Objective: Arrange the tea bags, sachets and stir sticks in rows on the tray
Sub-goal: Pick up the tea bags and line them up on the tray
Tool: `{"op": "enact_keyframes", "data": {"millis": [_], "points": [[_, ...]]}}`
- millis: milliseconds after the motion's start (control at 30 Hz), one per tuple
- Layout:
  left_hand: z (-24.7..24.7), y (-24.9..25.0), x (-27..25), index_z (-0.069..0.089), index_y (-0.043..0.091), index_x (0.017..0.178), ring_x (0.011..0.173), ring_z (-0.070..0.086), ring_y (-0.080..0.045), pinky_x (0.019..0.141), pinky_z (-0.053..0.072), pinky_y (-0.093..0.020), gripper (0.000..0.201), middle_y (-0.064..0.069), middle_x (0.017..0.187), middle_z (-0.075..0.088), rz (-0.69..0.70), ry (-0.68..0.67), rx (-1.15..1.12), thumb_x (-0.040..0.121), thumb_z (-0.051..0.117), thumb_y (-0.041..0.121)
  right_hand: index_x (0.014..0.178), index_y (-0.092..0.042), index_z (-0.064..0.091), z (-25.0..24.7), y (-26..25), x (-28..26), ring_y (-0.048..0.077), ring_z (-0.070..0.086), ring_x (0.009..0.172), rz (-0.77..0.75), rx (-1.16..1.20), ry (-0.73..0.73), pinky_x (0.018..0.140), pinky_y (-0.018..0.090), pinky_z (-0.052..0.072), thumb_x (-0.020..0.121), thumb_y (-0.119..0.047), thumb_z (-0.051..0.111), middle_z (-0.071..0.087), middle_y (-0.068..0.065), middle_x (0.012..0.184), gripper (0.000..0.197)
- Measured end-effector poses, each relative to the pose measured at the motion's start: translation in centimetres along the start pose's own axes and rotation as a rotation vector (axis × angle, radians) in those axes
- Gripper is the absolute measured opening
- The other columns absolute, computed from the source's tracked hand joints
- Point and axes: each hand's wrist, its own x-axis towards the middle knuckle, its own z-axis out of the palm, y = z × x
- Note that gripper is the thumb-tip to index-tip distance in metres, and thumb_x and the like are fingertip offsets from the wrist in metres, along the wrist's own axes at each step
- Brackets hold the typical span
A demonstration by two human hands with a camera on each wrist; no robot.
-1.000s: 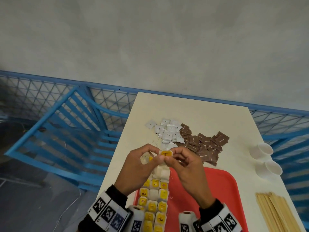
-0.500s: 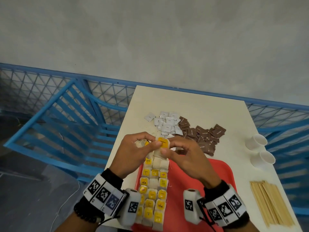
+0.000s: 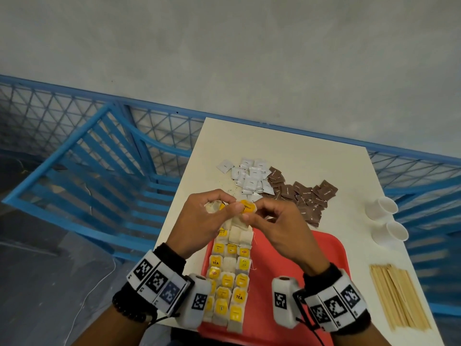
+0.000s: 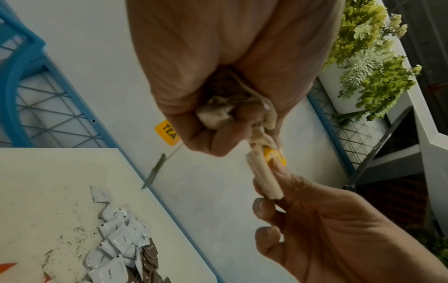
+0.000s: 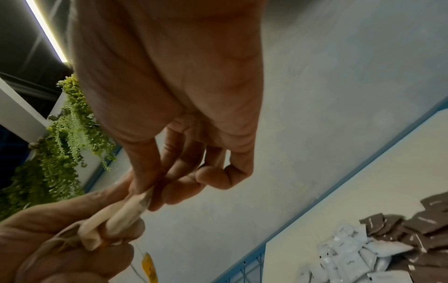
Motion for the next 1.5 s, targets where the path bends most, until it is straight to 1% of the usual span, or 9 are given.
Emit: {"op": "enact_keyframes", "data": {"millis": [100, 200, 400, 567, 667, 800, 1033, 1267, 1500], "points": [[-0.6, -0.7, -0.4, 0.073, 0.019, 0.085, 0.047, 0.050, -0.014, 0.043, 0.042, -0.023, 0.019, -0.006, 0.061, 0.061, -0.097, -0.044, -0.049, 0.079, 0.075, 0.037, 0.088, -0.014, 0.074, 0.7, 0.1, 0.4, 0.023, 0.065, 0.068, 0.027, 0.074, 0.035, 0.070, 0.042, 0.054, 0.086, -0.018, 0.075, 0.072, 0.007, 0.075, 0.005], [-1.0, -2.0, -1.0, 0.070, 0.011, 0.081, 0.045, 0.048, -0.013, 0.043, 0.041, -0.023, 0.020, -0.004, 0.059, 0.059, -0.162, -0.097, -0.070, 0.084, 0.074, 0.030, 0.090, -0.013, 0.074, 1.4, 0.7, 0.6, 0.013, 0.063, 0.065, 0.059, 0.116, 0.006, 0.064, 0.029, 0.053, 0.086, -0.017, 0.074, 0.072, 0.004, 0.074, 0.006], [-3.1, -5.8, -2.7, 0.074, 0.023, 0.079, 0.050, 0.049, -0.020, 0.046, 0.043, -0.030, 0.013, -0.001, 0.059, 0.062, -0.261, 0.080, 0.075, 0.085, 0.076, 0.034, 0.088, -0.009, 0.073, 4.7, 5.9, 1.7, 0.008, 0.062, 0.054, 0.299, 0.008, 0.004, 0.051, 0.021, 0.045, 0.091, -0.014, 0.070, 0.066, 0.007, 0.065, 0.007], [-6.5, -7.7, -5.6, 0.074, 0.023, 0.076, 0.055, 0.052, -0.017, 0.048, 0.045, -0.030, 0.016, 0.002, 0.063, 0.063, -0.354, 0.222, 0.028, 0.081, 0.076, 0.037, 0.055, -0.023, 0.063, 8.7, 13.2, 3.1, 0.014, 0.066, 0.058, 0.557, -0.136, -0.006, 0.064, 0.044, 0.060, 0.084, -0.001, 0.068, 0.065, -0.003, 0.061, 0.037], [-8.0, -8.3, -7.1, 0.072, 0.027, 0.076, 0.053, 0.054, -0.010, 0.050, 0.048, -0.030, 0.015, 0.001, 0.067, 0.065, -0.399, 0.265, 0.050, 0.081, 0.075, 0.041, 0.040, -0.022, 0.046, 10.6, 14.5, 3.3, 0.015, 0.060, 0.054, 0.563, -0.147, -0.016, 0.055, 0.031, 0.054, 0.082, 0.006, 0.065, 0.050, -0.012, 0.045, 0.054], [-8.1, -8.8, -7.8, 0.072, 0.027, 0.077, 0.052, 0.053, -0.007, 0.051, 0.049, -0.028, 0.015, -0.001, 0.071, 0.066, -0.429, 0.259, 0.058, 0.085, 0.073, 0.040, 0.058, -0.019, 0.051, 11.0, 15.4, 3.0, 0.007, 0.058, 0.053, 0.563, -0.291, -0.027, 0.047, 0.014, 0.042, 0.081, -0.003, 0.069, 0.057, -0.008, 0.056, 0.033], [-7.3, -7.8, -7.2, 0.075, 0.017, 0.080, 0.056, 0.051, -0.008, 0.048, 0.044, -0.028, 0.031, 0.008, 0.072, 0.066, -0.435, 0.219, -0.121, 0.089, 0.063, 0.043, 0.088, -0.021, 0.042, 11.8, 13.8, 2.9, 0.024, 0.057, 0.077, 0.505, -0.672, -0.062, 0.060, 0.033, 0.040, 0.085, -0.027, 0.066, 0.059, 0.001, 0.087, 0.025], [-4.6, -6.5, -4.9, 0.071, 0.005, 0.093, 0.052, 0.043, -0.015, 0.053, 0.042, -0.029, 0.039, -0.008, 0.073, 0.061, -0.433, 0.183, -0.355, 0.083, 0.064, 0.042, 0.086, -0.007, 0.069, 9.3, 3.5, 0.8, 0.004, 0.056, 0.055, 0.304, 0.125, -0.160, 0.053, 0.019, 0.044, 0.088, -0.033, 0.072, 0.067, 0.000, 0.069, 0.027], [-1.1, -5.6, -3.6, 0.068, 0.008, 0.098, 0.050, 0.048, -0.015, 0.049, 0.042, -0.029, 0.016, -0.010, 0.073, 0.057, -0.340, 0.044, -0.296, 0.097, 0.059, 0.022, 0.085, -0.006, 0.069, 6.0, 3.6, -0.8, 0.012, 0.055, 0.056, 0.379, 0.361, -0.040, 0.049, 0.021, 0.041, 0.090, -0.018, 0.071, 0.071, 0.008, 0.072, 0.013]]}}
